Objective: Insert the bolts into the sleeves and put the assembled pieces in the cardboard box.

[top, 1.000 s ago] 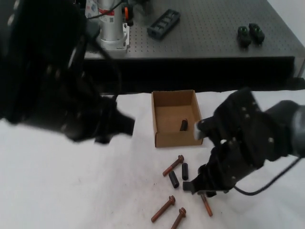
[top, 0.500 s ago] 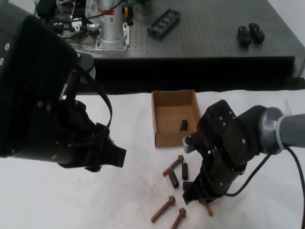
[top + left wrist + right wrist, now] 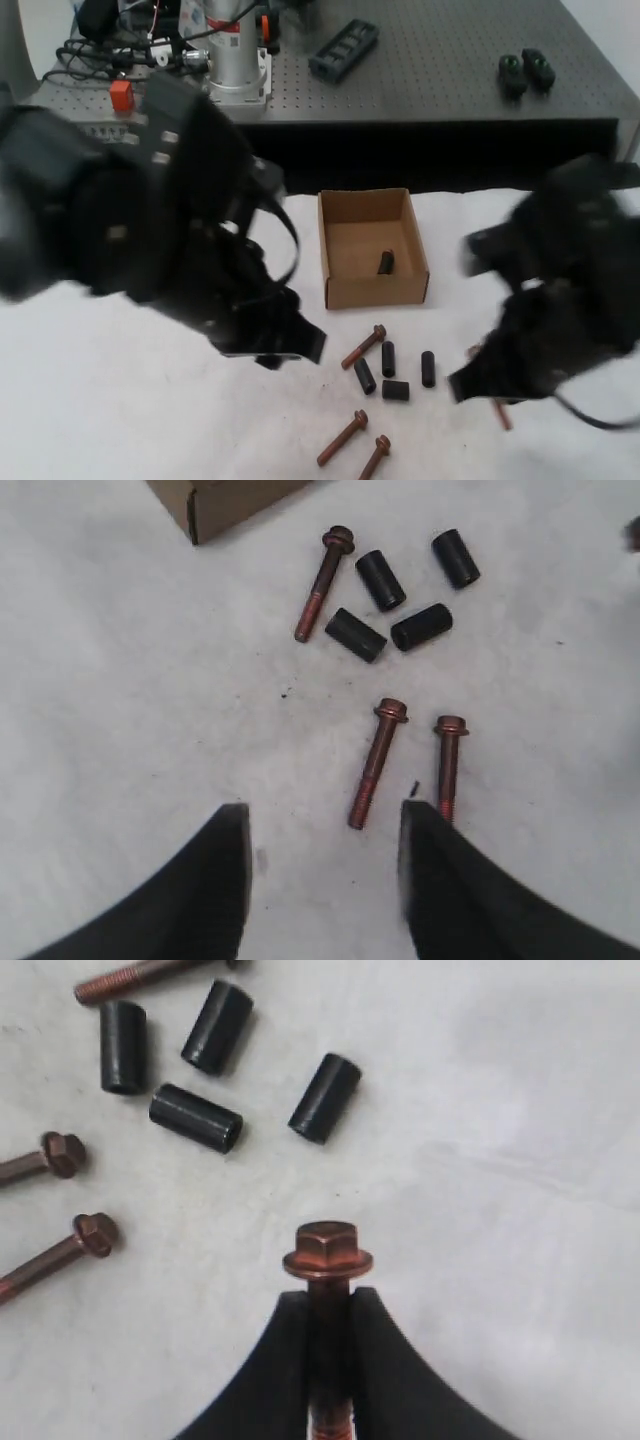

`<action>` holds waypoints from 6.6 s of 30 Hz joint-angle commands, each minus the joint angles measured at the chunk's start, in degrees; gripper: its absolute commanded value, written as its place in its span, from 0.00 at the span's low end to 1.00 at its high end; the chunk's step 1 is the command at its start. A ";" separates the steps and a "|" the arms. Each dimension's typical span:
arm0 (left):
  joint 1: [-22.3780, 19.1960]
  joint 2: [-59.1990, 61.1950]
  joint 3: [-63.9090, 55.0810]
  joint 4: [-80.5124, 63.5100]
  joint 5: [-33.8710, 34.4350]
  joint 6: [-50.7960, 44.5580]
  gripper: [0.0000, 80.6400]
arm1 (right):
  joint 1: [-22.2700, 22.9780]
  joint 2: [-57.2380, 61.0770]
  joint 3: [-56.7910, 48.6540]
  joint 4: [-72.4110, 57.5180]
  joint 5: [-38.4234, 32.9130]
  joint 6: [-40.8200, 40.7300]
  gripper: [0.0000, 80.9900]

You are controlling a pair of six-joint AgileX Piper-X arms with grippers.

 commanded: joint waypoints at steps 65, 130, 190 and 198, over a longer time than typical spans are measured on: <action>-6.23 -10.65 19.39 -54.58 31.29 -11.32 0.01 | -0.97 -20.01 12.85 -50.40 -27.65 37.41 0.00; -6.23 -10.65 19.41 -61.54 31.97 -18.94 0.01 | 6.26 -20.11 12.85 -48.24 -19.61 38.22 0.00; -1.04 50.68 -52.63 -3.30 -7.16 -3.94 0.01 | -3.02 -37.53 12.51 -1.93 -2.16 18.01 0.55; 0.47 50.68 -52.63 -7.69 -7.83 -6.93 0.01 | -3.02 -35.07 12.51 -5.58 -3.19 18.01 0.55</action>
